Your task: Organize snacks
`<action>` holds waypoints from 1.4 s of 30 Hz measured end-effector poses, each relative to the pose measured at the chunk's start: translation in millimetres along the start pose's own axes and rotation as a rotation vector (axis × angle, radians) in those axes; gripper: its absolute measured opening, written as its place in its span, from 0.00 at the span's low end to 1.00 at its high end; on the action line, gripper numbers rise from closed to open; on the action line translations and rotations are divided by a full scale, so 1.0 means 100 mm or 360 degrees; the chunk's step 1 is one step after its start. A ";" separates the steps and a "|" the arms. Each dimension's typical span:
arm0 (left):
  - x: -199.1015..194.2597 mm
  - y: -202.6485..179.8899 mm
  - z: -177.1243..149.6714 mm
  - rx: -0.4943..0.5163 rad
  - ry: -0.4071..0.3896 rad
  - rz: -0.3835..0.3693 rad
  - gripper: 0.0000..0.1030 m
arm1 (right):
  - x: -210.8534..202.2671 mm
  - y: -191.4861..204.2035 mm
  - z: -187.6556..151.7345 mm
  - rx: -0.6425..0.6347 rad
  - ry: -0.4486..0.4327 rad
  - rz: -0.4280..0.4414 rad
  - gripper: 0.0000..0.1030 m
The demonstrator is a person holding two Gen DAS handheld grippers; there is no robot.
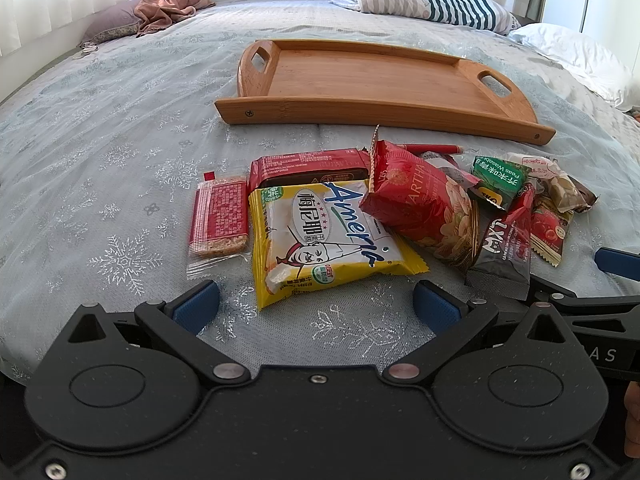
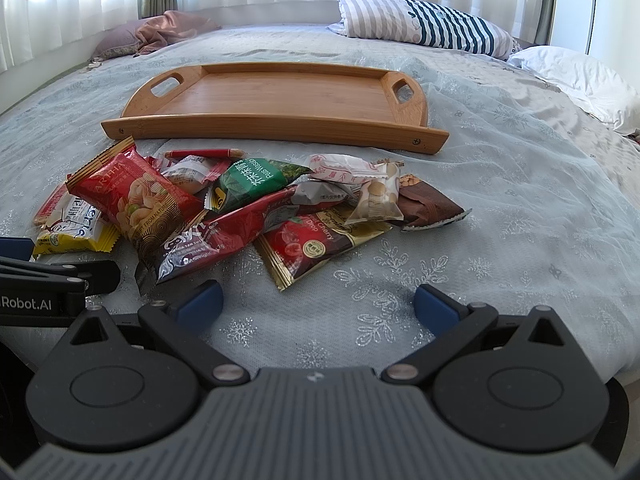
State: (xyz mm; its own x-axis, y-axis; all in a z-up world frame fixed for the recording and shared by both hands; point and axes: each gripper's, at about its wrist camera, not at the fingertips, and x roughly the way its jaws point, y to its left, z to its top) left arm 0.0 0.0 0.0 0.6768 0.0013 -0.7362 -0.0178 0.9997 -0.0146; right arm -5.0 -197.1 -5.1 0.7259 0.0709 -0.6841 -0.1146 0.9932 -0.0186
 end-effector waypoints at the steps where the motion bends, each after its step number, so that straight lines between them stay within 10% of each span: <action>1: 0.00 0.00 0.00 0.0000 0.0000 0.0000 1.00 | 0.00 0.00 0.00 0.0000 0.0000 0.0000 1.00; 42: -0.07 -0.01 -0.02 -0.0042 -0.0096 -0.0007 1.00 | -0.09 -0.06 -0.21 -0.0078 -0.0211 0.0088 1.00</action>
State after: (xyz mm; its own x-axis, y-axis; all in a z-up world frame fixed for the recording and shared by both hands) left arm -6.2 -0.7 3.5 0.7200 -0.0008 -0.6940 -0.0336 0.9988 -0.0360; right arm -24.8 -206.0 -14.6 0.8005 0.1400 -0.5827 -0.1874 0.9820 -0.0215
